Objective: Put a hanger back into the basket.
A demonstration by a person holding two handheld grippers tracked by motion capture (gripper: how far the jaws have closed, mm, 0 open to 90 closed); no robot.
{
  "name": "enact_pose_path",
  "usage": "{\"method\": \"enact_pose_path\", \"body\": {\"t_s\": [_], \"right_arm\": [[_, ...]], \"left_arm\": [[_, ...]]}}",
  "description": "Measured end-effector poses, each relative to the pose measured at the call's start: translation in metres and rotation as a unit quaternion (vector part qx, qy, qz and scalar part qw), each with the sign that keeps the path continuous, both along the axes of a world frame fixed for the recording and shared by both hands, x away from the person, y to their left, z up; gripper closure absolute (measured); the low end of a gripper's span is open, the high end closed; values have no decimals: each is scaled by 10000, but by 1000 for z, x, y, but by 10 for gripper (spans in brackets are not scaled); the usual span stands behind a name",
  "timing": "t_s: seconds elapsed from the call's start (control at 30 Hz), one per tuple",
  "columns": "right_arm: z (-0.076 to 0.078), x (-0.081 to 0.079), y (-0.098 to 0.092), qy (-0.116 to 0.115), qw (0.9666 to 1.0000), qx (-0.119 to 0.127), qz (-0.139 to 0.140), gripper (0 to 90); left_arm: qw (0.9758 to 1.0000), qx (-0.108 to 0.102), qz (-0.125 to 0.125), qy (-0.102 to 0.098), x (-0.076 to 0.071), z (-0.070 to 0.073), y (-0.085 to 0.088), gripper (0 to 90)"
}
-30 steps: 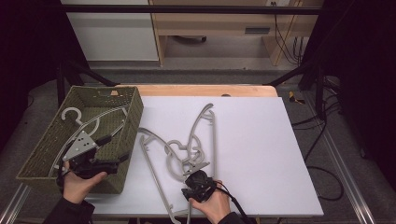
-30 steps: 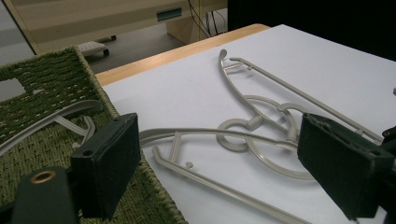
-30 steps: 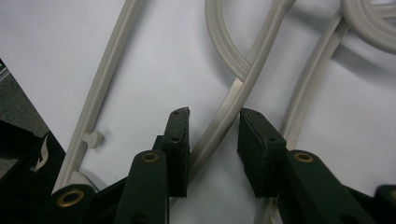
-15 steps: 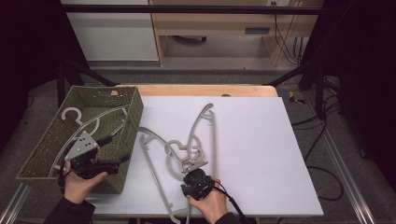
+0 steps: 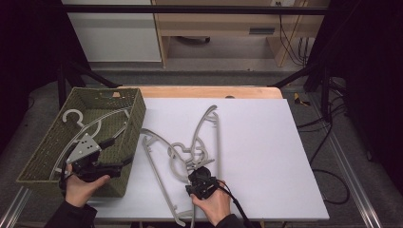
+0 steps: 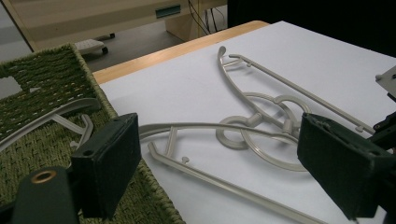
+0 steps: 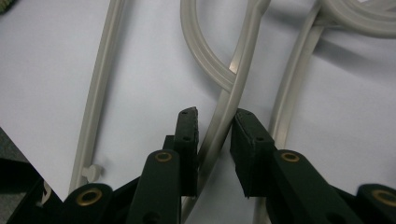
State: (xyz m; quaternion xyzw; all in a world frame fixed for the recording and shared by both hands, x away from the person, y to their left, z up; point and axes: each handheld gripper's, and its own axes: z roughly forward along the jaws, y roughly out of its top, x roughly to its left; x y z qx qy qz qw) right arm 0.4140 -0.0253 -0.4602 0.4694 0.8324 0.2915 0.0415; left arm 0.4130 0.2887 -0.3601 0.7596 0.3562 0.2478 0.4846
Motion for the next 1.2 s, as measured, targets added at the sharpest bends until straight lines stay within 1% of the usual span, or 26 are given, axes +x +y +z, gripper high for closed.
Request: {"method": "enact_pose_path", "body": {"t_s": [0.03, 0.07, 0.13, 0.17, 0.2, 0.27, 0.3, 0.37, 0.4, 0.43, 0.57, 0.67, 0.7, 0.83, 0.87, 0.93, 0.97, 1.0, 1.03, 1.1, 1.2], "right_arm": [[1, 0, -1, 24, 10000, 9, -71, 739], [3, 1, -3, -12, 9999, 33, -140, 745], [6, 2, -9, -104, 9998, 167, -104, 756], [9, 3, -12, -163, 9996, 170, -122, 764], [12, 3, -15, -175, 9995, 169, -180, 773], [19, 4, -23, -222, 9990, 251, -298, 793], [22, 5, -27, -273, 9988, 262, -322, 806], [27, 8, -36, -287, 9983, 364, -348, 819], [29, 9, -40, -332, 9982, 341, -361, 821], [31, 10, -44, -359, 9981, 375, -332, 822], [35, 14, -53, -312, 9982, 442, -244, 823], [38, 16, -58, -307, 9979, 555, -126, 823], [40, 17, -61, -340, 9976, 600, -53, 823], [49, 18, -72, -295, 9966, 762, 35, 823], [52, 18, -75, -337, 9962, 799, 110, 823], [56, 19, -82, -300, 9956, 858, 222, 823], [58, 20, -86, -361, 9950, 855, 366, 823], [60, 21, -91, -350, 9941, 909, 482, 822], [62, 22, -95, -354, 9932, 944, 579, 822], [64, 22, -103, -433, 9911, 996, 764, 822], [67, 22, -113, -527, 9883, 1025, 999, 822]], "left_arm": [[10000, -3, 2, -4, 0, 0, 0, 132], [10000, -7, 5, -3, 0, 0, 0, 132], [10000, -9, 5, -7, 0, 0, 0, 132], [10000, -9, 6, -5, 0, 0, 0, 132], [10000, -11, 5, -3, 0, 0, 0, 132], [10000, 12, -2, -6, 0, 0, 0, 132], [10000, 22, -6, -6, 0, 0, 0, 132], [10000, 34, -6, -4, 1, 0, -1, 132], [10000, 38, -7, 0, 1, -1, -1, 132], [10000, 26, -3, 13, 1, -1, -1, 132], [10000, 29, -3, 18, 1, -1, -1, 133], [10000, 40, -4, 6, 1, -1, -1, 133], [10000, 40, -3, 1, 1, -1, 0, 133], [10000, 25, -20, 1, -1, 0, -1, 134], [10000, 41, -38, 0, -1, 1, -1, 134], [10000, 44, -80, -12, -2, 2, -3, 134], [9999, 34, -107, -16, -3, 3, -4, 135], [9999, 44, -137, -28, -3, 4, -5, 134], [9998, 54, -172, -33, -4, 5, -6, 135], [9996, 78, -263, -39, -6, 6, -10, 134], [9987, 208, -474, -4, -8, 8, -18, 134]]}}
